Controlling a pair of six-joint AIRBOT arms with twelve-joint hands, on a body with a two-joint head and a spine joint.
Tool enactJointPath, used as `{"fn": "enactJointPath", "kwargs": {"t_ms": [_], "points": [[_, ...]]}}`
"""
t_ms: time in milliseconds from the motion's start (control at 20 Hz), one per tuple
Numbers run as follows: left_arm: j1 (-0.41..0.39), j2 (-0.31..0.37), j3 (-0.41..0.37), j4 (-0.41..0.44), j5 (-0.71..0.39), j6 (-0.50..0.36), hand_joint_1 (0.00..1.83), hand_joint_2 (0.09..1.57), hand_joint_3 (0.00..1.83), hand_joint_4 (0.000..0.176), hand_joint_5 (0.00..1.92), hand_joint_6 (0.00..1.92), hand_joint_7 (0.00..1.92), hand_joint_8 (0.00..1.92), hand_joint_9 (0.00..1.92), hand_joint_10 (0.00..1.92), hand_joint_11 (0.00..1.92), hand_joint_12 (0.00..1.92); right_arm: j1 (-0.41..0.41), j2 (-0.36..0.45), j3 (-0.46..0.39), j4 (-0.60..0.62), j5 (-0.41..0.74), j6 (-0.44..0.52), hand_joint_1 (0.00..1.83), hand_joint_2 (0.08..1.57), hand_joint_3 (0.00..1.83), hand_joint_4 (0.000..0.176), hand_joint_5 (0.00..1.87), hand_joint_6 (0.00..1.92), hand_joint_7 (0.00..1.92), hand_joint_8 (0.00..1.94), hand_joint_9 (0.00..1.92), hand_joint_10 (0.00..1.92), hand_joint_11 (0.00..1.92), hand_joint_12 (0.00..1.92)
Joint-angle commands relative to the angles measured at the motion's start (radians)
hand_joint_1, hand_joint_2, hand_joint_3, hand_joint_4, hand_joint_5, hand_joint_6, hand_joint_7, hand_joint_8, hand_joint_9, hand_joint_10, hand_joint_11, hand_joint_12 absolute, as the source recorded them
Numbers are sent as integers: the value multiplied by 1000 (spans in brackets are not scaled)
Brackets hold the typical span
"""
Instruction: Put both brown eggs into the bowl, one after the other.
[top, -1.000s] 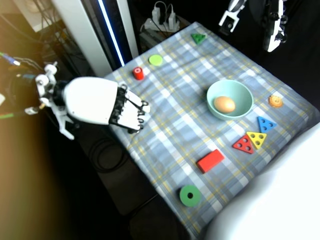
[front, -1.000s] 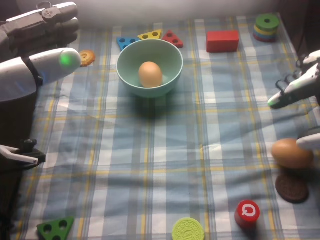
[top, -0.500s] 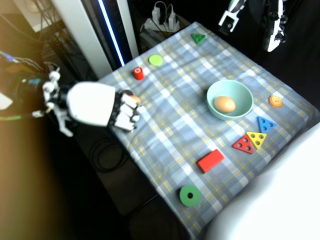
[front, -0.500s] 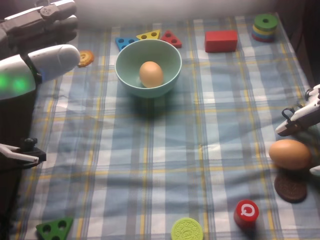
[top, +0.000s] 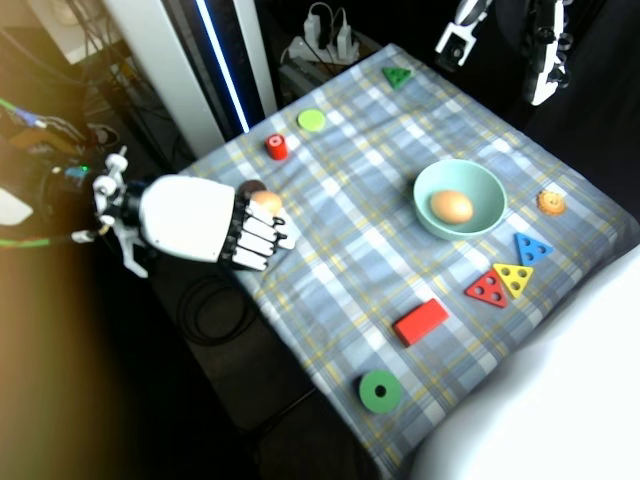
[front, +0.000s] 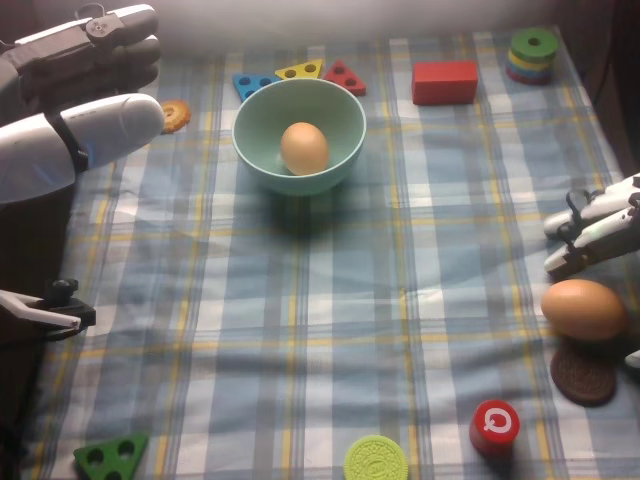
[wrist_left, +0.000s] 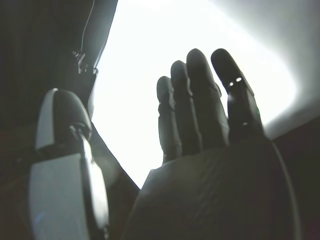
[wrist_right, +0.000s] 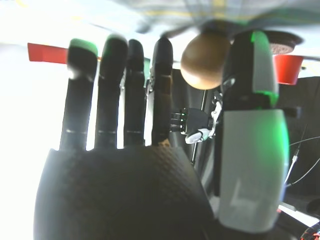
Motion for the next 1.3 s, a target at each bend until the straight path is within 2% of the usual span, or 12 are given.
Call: {"fn": "enactJointPath", "kwargs": {"t_ms": [0, 100, 250, 400, 450, 650, 850, 1000, 1100, 1150, 1200, 1250], "points": [[-7, -2, 2, -3, -129, -16, 856, 934, 1, 22, 505, 2, 531, 6, 497, 7, 20, 1053, 15, 9, -3, 30, 114, 7, 917, 858, 0, 22, 687, 0, 512, 1039, 477, 1592, 521, 1887], [-7, -3, 2, -3, -129, -16, 854, 933, 1, 14, 512, 4, 541, 8, 508, 9, 25, 1052, 22, 11, -6, 27, 124, 7, 862, 860, 0, 18, 648, 3, 755, 117, 652, 602, 391, 1369], [-7, -6, 3, -6, -129, -16, 838, 937, 2, 14, 506, 1, 533, 3, 502, 6, 25, 1051, 28, -1, -5, 26, 135, 7, 844, 857, 0, 73, 609, 0, 814, 50, 592, 882, 410, 1566], [-8, -7, 4, -7, -127, -16, 863, 939, 2, 18, 498, 0, 531, 0, 495, 1, 4, 1060, 35, -28, 9, 19, 135, 8, 930, 896, 0, 0, 673, 0, 791, 3, 649, 609, 431, 1365], [-8, -7, 4, -7, -127, -16, 874, 934, 0, 17, 501, 1, 529, 0, 492, 0, 3, 1062, 38, -34, 12, 17, 135, 8, 955, 895, 0, 0, 666, 3, 826, 24, 527, 1109, 436, 1620], [-8, -7, 4, -7, -127, -16, 860, 935, 0, 18, 501, 1, 539, 5, 508, 7, 11, 1077, 39, -40, 18, 15, 129, 9, 977, 902, 0, 0, 693, 1, 852, 84, 466, 1512, 498, 1810], [-6, -7, 4, -9, -127, -16, 852, 941, 2, 12, 501, 0, 534, 1, 507, 4, 11, 1073, 43, -67, 37, 1, 125, 33, 1091, 922, 0, 0, 817, 4, 877, 611, 848, 1015, 757, 1313], [-6, -7, 5, -9, -127, -16, 841, 937, 0, 25, 506, 0, 538, 0, 506, 0, 19, 1040, 50, -77, 41, -8, 124, 37, 1129, 946, 2, 25, 806, 3, 676, 1222, 720, 1538, 733, 1653], [-6, -8, 5, -10, -127, -16, 846, 938, 0, 18, 507, 1, 553, 5, 523, 8, 35, 1049, 53, -79, 42, -9, 124, 38, 1101, 989, 3, 1, 875, 7, 744, 1176, 821, 1397, 791, 1578], [-6, -8, 4, -10, -127, -16, 842, 941, 1, 21, 506, 0, 556, 6, 529, 10, 44, 1055, 53, -79, 43, -9, 124, 39, 1102, 1040, 7, 39, 1061, 603, 905, 948, 941, 1272, 872, 1533], [-6, -9, 4, -11, -127, -16, 842, 941, 1, 21, 506, 0, 556, 6, 529, 10, 44, 1055, 53, -78, 43, -9, 124, 42, 1102, 1040, 7, 39, 1061, 603, 905, 948, 941, 1272, 872, 1533], [-5, -9, 4, -12, -128, -16, 840, 940, 1, 24, 506, 0, 556, 6, 528, 9, 45, 1057, 53, -77, 44, -9, 124, 46, 1134, 1057, 3, 0, 1095, 732, 994, 1005, 1026, 1429, 999, 1650]]}}
